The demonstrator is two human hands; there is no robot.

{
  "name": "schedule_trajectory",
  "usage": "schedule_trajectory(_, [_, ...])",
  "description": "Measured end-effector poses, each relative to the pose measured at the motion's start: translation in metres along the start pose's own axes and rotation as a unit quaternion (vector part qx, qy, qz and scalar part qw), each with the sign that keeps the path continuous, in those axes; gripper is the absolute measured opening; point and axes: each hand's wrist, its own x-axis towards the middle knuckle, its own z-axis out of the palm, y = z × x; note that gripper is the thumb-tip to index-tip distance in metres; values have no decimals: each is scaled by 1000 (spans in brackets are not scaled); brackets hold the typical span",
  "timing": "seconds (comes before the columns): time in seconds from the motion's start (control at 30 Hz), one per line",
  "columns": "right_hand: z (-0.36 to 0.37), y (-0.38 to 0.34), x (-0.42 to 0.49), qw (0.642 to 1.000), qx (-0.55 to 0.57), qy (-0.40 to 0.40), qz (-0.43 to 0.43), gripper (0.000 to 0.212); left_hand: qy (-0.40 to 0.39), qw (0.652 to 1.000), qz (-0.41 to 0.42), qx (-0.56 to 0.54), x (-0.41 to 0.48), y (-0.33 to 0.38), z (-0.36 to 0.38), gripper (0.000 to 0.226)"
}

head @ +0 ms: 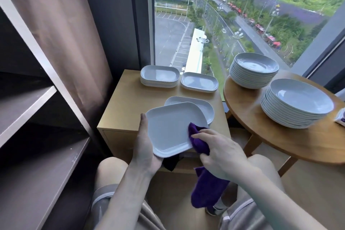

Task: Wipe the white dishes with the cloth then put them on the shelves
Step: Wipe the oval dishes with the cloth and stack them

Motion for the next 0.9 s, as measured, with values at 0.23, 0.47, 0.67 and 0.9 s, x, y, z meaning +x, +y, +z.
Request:
schedule_trajectory(0.23, [4,32,5,999,-5,37,34,61,-19,997,-65,29,-2,-12,-1,33])
schedule_trajectory(0.47, [4,38,13,993,93,71,33,64,32,995,-73,65,1,-16,-19,51])
schedule_trajectory(0.67, [4,47,19,981,162,91,51,64,67,981,-32,178,19,-4,-9,30])
schedule_trajectory(0.9, [2,69,27,967,199,136,87,59,139,964,11,225,77,-1,23,25])
